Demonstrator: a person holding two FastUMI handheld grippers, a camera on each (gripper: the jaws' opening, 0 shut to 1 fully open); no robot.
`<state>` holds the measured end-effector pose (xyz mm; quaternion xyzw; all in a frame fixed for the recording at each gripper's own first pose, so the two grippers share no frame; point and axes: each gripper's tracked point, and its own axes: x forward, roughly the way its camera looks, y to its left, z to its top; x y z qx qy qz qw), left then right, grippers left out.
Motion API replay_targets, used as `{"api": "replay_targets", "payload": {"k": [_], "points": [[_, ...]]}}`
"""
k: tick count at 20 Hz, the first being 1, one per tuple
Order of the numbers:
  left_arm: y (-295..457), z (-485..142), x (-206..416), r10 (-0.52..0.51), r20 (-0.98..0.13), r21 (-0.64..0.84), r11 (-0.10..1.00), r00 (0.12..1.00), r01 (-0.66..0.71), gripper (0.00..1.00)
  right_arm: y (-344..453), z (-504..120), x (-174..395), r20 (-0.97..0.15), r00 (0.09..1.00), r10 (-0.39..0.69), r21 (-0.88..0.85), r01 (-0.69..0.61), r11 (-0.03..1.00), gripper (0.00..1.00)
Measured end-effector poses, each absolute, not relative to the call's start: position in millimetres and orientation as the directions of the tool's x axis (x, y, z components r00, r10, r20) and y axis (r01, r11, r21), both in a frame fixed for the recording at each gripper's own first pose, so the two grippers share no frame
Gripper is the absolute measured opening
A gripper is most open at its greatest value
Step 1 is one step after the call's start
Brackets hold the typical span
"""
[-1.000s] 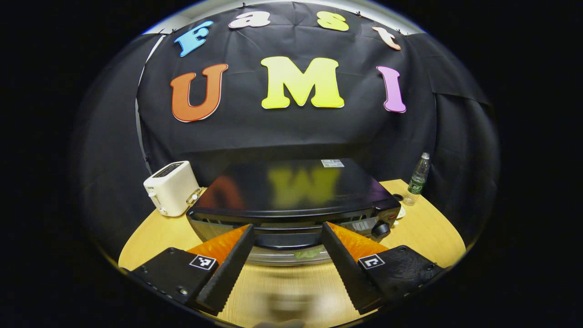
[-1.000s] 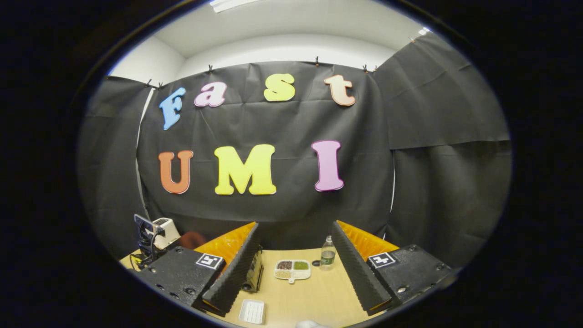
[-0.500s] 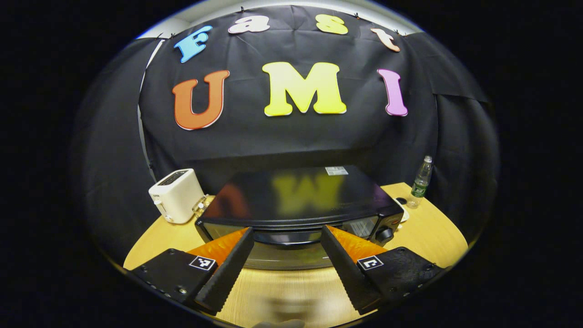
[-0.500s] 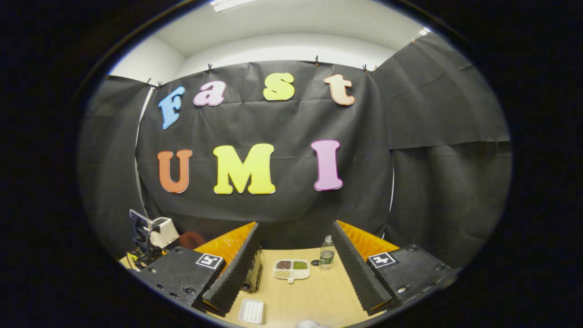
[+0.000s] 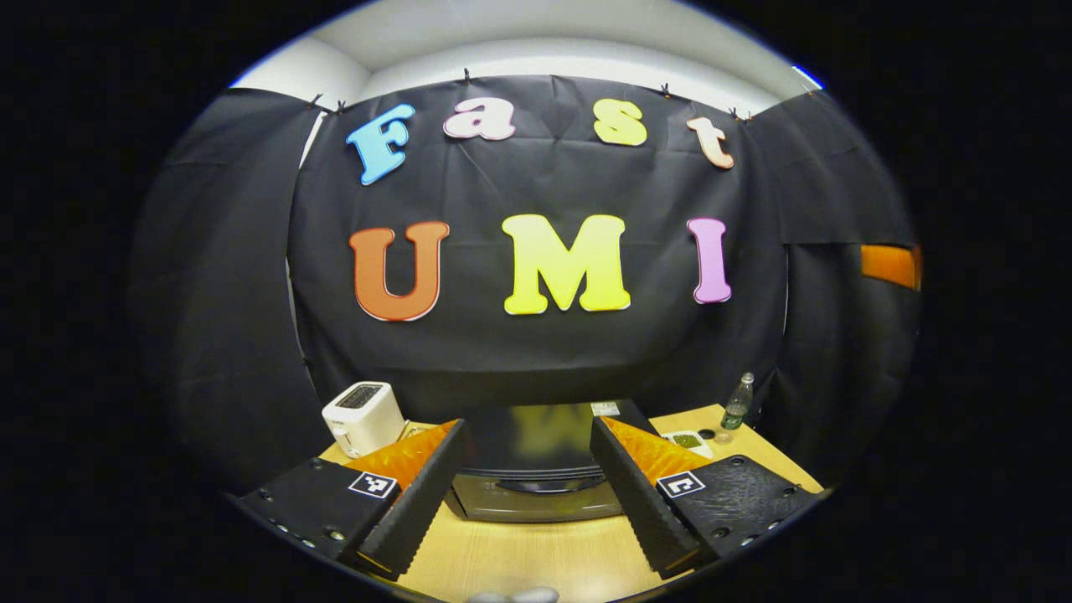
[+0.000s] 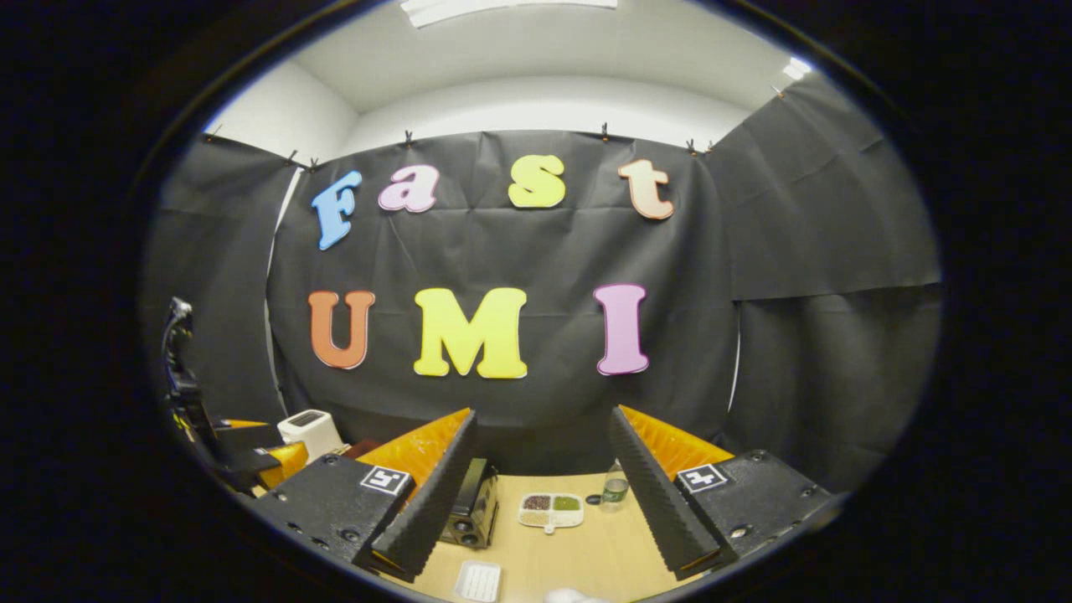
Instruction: Open the electric oven with the left hand, put the food in, and close the electric oven.
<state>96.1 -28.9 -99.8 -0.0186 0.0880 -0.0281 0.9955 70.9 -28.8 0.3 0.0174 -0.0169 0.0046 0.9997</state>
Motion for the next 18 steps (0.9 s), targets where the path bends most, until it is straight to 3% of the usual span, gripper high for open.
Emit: {"api": "replay_targets", "payload": {"k": [6,13,14,15,16,17,18], "points": [[4.4,-44.3,70.1,-0.017,-0.081,-0.068,0.998,0.997,0.011,0.97,-11.8,-3.4,62.4,0.008,1.0,0.009,0.048,-0.01,0.999,0.95],[14.2,-30.9,58.7,-0.021,-0.065,-0.064,0.998,0.998,0.017,0.96,-10.0,-16.0,53.0,-0.024,1.0,-0.017,0.04,0.017,0.999,0.95],[13.9,-30.0,59.6,-0.025,-0.065,-0.071,0.997,0.998,0.02,0.87,-9.7,-15.8,52.6,-0.025,1.0,-0.019,0.037,0.02,0.999,0.95],[13.6,-27.7,59.6,-0.026,-0.065,-0.076,0.997,0.998,0.021,0.87,-8.6,-17.3,51.6,-0.026,0.999,-0.019,0.037,0.02,0.999,0.95],[13.1,-24.5,59.5,-0.031,-0.062,-0.08,0.996,0.998,0.026,0.87,-7.6,-17.1,50.5,-0.03,0.999,-0.018,0.038,0.019,0.999,0.95],[12.2,-23.1,59.3,-0.032,-0.06,-0.081,0.996,0.998,0.027,0.96,-8.3,-18.0,50.0,-0.029,0.999,-0.021,0.035,0.022,0.999,0.95],[10.9,-21.9,58.5,-0.035,-0.058,-0.078,0.997,0.998,0.031,0.96,-9.0,-17.3,49.1,-0.028,0.999,-0.024,0.032,0.025,0.999,0.95]]}}
